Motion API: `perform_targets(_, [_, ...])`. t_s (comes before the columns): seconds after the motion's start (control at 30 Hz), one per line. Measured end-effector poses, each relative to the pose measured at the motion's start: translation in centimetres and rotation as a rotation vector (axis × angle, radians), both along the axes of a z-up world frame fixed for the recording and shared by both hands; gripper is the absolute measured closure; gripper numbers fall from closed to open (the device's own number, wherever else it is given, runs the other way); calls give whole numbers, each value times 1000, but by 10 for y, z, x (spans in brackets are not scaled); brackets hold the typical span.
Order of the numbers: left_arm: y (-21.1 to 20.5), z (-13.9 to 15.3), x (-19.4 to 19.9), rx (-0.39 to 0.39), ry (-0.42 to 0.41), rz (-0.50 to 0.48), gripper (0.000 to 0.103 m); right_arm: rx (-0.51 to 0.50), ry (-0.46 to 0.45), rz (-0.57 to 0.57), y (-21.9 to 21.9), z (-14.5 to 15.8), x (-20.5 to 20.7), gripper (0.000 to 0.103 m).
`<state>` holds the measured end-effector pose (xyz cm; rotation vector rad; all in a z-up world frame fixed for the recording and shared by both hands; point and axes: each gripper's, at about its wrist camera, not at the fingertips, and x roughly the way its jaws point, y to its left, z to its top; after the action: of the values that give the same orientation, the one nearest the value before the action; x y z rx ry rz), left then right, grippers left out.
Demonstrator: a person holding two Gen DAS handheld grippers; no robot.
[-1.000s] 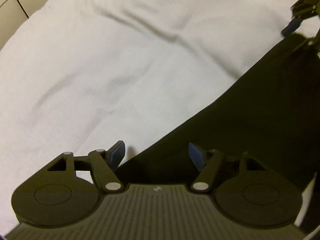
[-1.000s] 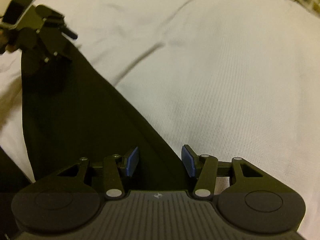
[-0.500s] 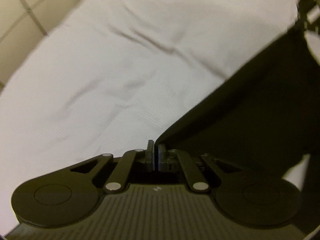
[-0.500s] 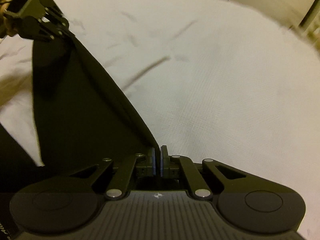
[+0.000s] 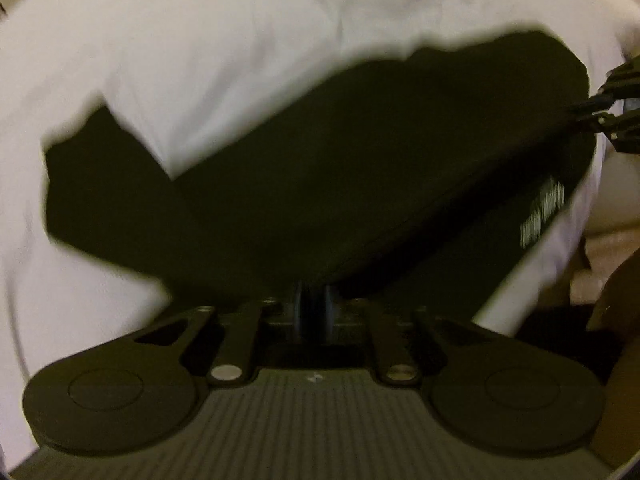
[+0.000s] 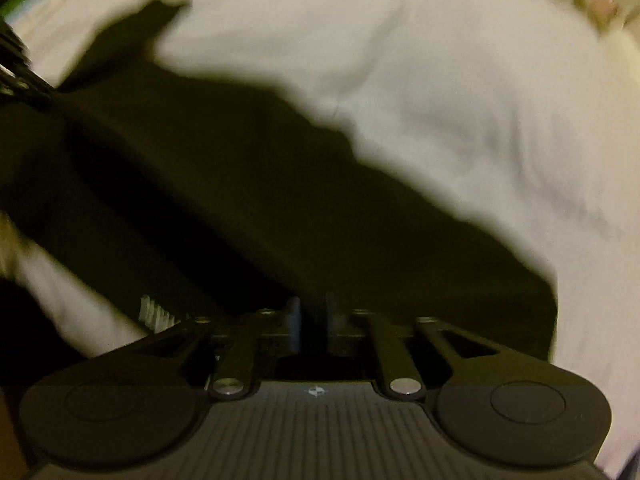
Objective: Fold clothes
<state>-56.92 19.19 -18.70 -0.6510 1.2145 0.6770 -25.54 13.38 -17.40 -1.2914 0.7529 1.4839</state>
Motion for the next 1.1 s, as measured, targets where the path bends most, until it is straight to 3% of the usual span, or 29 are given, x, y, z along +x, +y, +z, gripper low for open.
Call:
perform_targets(0.07, [-11, -5, -4, -46, -25, 41, 89, -46, -28, -63, -22, -18, -3, 73])
perform_targets(0.13, [-10, -3, -11, -59, -70, 149, 70, -34, 16, -205, -31, -18, 7, 70])
perform_targets(0.23, [-4, -2, -22, -79, -141, 330, 65, 31, 193, -507, -42, -9, 44, 65])
perform_targets(0.33, [8, -14, -35, -105, -199, 575, 64, 92, 393, -821, -53, -13, 93, 61])
perform_targets(0.43, [12, -27, -45, -112, -229, 772, 62, 144, 583, -1071, -68, -24, 136, 61])
perform_targets(0.5, [13, -35, -51, -108, -248, 864, 56, 176, 676, -1180, -74, -32, 160, 61])
perform_targets(0.67, [19, -60, -47, -91, -247, 1053, 58, 273, 800, -1322, -95, -47, 197, 59])
perform_targets(0.77, [24, -68, -40, -69, -247, 1095, 75, 314, 841, -1386, -94, -58, 219, 59])
perform_targets(0.8, [25, -68, -37, -55, -249, 1087, 95, 321, 853, -1403, -93, -61, 226, 59])
perform_targets(0.87, [24, -62, -33, -6, -225, 1061, 99, 303, 854, -1417, -88, -71, 233, 60])
perform_targets(0.9, [22, -55, -33, 30, -214, 1043, 100, 295, 848, -1408, -86, -72, 236, 67])
perform_targets(0.97, [17, -42, -33, 101, -193, 1008, 100, 292, 824, -1374, -83, -71, 238, 98])
perform_targets(1.1, [-17, 5, -43, 211, -184, 937, 100, 357, 835, -1259, -96, -37, 235, 100])
